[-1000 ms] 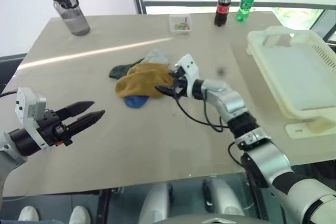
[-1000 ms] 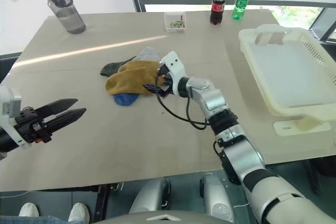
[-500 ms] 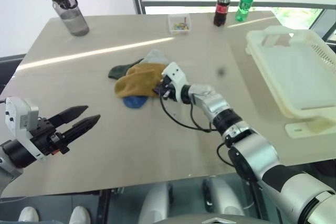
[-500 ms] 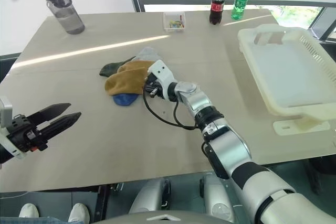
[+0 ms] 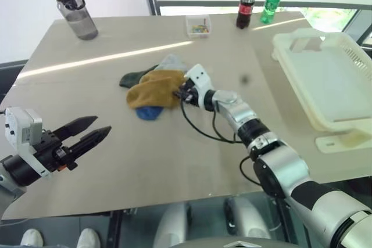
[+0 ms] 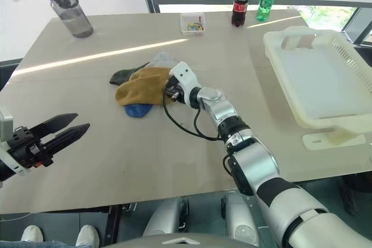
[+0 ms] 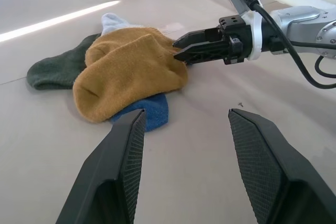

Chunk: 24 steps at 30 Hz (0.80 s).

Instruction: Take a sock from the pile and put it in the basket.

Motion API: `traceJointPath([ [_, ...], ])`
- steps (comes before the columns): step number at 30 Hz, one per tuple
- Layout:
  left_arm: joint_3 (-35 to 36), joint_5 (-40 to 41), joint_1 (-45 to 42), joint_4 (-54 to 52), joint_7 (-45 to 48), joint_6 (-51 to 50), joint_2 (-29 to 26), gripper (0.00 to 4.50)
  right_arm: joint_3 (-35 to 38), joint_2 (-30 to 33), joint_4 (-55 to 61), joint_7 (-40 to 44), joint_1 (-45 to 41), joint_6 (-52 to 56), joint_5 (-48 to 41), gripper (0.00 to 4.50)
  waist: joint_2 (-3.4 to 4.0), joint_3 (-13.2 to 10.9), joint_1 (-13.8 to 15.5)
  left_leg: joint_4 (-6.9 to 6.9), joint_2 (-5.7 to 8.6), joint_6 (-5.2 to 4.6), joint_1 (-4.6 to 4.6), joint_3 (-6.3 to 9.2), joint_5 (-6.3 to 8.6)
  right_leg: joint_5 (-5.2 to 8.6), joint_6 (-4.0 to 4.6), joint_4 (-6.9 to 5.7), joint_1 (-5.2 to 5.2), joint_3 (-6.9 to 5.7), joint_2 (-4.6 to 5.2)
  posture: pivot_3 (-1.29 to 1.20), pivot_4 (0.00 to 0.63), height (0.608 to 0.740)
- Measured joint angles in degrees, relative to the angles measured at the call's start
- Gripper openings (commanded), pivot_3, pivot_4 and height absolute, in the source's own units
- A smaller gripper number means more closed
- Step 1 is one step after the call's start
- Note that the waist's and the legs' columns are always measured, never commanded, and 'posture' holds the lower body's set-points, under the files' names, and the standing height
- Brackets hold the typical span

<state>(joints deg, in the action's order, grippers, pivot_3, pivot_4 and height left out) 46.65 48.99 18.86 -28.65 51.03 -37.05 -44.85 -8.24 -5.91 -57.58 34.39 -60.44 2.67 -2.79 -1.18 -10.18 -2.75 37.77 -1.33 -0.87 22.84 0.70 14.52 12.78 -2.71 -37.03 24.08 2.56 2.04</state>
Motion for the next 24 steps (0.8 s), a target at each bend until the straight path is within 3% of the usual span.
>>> traceJointPath([
  [11,-0.1,-0.1,0.0,0.0,0.2,0.1,-0.2,2.67,-0.3,-1.1,-2.7,0.0,0.0,-1.3,3.1,2.52,0.0,0.0,-0.6,-0.08,0.0,0.01,0.0,-0.01,-0.01,0.0,0.0,0.03,0.04,0.02,0.0,0.0,0.15,0.74],
  [14,-0.1,-0.2,0.0,0.0,0.3,0.1,-0.3,2.67,-0.5,-1.2,-3.8,-0.2,0.0,-1.8,4.3,1.75,0.0,0.0,-0.9,-0.12,0.0,0.02,0.0,-0.01,-0.01,0.0,0.0,0.04,0.04,0.02,0.0,0.0,0.15,0.74],
  [16,-0.1,-0.2,0.0,0.0,0.3,0.2,-0.3,2.67,-0.6,-1.3,-4.1,-0.2,0.0,-2.2,4.6,0.68,0.0,0.0,-1.1,-0.14,0.0,0.03,0.0,0.0,-0.02,0.0,0.0,0.05,0.05,0.02,0.0,0.0,0.15,0.74],
  [18,-0.1,-0.3,0.0,0.0,0.3,0.2,-0.3,2.67,-0.6,-1.3,-4.2,-0.1,0.0,-2.9,4.8,0.05,-0.01,0.0,-1.2,-0.2,0.0,0.07,0.0,0.01,-0.04,0.0,0.0,0.06,0.07,0.02,0.0,0.0,0.15,0.74],
  [24,-0.5,-0.4,0.0,0.0,0.2,0.2,-0.3,2.67,-0.8,-1.0,-4.0,0.7,0.0,-3.3,5.2,0.05,-0.01,0.0,-1.2,-0.35,-0.01,0.16,0.0,0.02,-0.09,0.0,0.02,0.06,0.14,0.03,0.01,0.0,0.15,0.74],
])
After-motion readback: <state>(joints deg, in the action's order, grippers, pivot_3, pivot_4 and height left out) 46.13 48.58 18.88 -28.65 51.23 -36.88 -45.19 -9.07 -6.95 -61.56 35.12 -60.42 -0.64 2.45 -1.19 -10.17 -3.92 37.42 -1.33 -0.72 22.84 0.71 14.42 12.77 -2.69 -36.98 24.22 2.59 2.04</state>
